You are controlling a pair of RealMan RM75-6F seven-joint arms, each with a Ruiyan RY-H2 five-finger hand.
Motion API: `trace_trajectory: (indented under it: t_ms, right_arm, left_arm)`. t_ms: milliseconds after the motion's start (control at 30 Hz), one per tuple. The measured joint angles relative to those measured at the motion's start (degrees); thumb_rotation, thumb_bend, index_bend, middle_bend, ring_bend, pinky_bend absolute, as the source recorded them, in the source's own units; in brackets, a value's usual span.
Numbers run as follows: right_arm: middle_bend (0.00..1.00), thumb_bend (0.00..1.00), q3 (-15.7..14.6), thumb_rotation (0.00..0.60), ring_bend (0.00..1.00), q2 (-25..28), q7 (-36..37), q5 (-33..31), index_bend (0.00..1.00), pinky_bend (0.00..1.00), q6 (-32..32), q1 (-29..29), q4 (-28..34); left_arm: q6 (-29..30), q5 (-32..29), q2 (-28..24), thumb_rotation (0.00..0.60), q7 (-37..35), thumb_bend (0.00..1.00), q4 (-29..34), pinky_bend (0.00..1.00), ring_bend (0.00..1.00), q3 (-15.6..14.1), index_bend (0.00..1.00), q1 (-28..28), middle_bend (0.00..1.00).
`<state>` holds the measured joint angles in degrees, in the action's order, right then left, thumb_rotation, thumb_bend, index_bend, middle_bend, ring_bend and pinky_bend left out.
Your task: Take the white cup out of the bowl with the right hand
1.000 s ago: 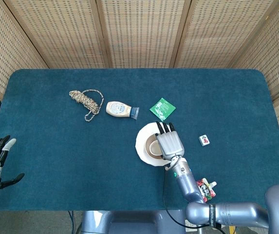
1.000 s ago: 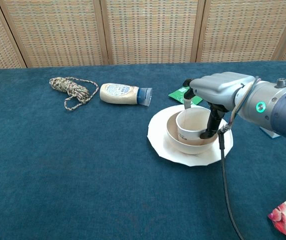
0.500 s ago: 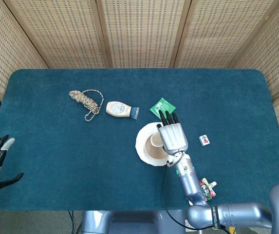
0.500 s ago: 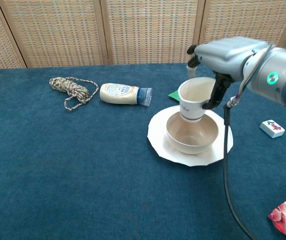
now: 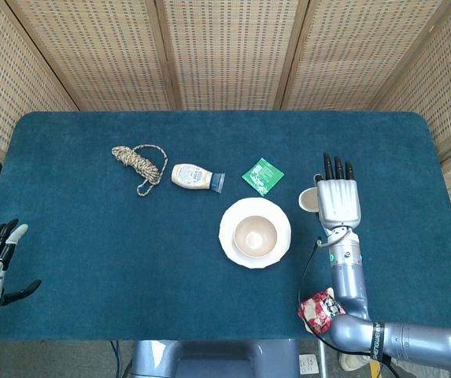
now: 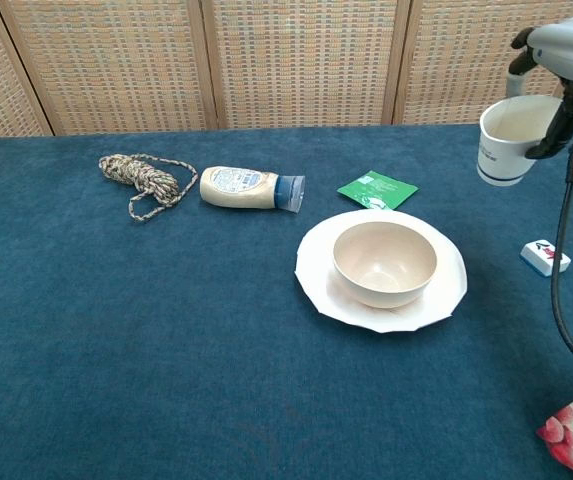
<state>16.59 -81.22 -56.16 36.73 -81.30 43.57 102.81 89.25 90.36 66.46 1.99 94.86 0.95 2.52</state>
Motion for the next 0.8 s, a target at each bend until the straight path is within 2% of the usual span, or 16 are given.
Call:
trace_trajectory:
  t_ms: [200,433,633,733,800]
  right_arm:
    - [0.10,0.37,-1.7,0.600,0.00,-1.3,5.9,-0.5,0.46,0.15,5.0,-1.6,-8.1]
    - [0.10,0.37,-2.9,0.600,0.00,-6.4,10.7,-0.6,0.46,0.15,10.4,-2.4,-20.9]
    - [0.09,0.36,-3.7,0.600,0.00,-9.5,12.0,-1.1,0.45,0.15,13.5,-2.7,-26.4]
    - [0.06,0.33,-3.8,0.600,0.00,-10.1,12.3,-1.0,0.37,0.14,14.0,-2.9,-27.8]
    - [0.02,0.30,-3.9,0.600,0.00,-10.2,12.3,-0.4,0.28,0.13,14.0,-3.0,-28.1]
  left_arm:
    - [0.1,-0.1,0.3,0.600,0.4,0.00,-0.1,0.00,0.00,0.0,0.00,0.0,0.00]
    - [-0.1,-0.3,0.3,0.600,0.3,0.00,-0.3,0.00,0.00,0.1,0.00,0.1,0.00]
    - [-0.7,-1.2,0.3,0.600,0.1,0.00,-0.5,0.00,0.00,0.4,0.00,0.3,0.00]
    - [-0.8,-1.3,0.4,0.600,0.1,0.00,-0.6,0.00,0.00,0.5,0.00,0.4,0.00]
    - [-0.8,-1.4,0.4,0.600,0.1,0.00,-0.6,0.00,0.00,0.5,0.00,0.4,0.00]
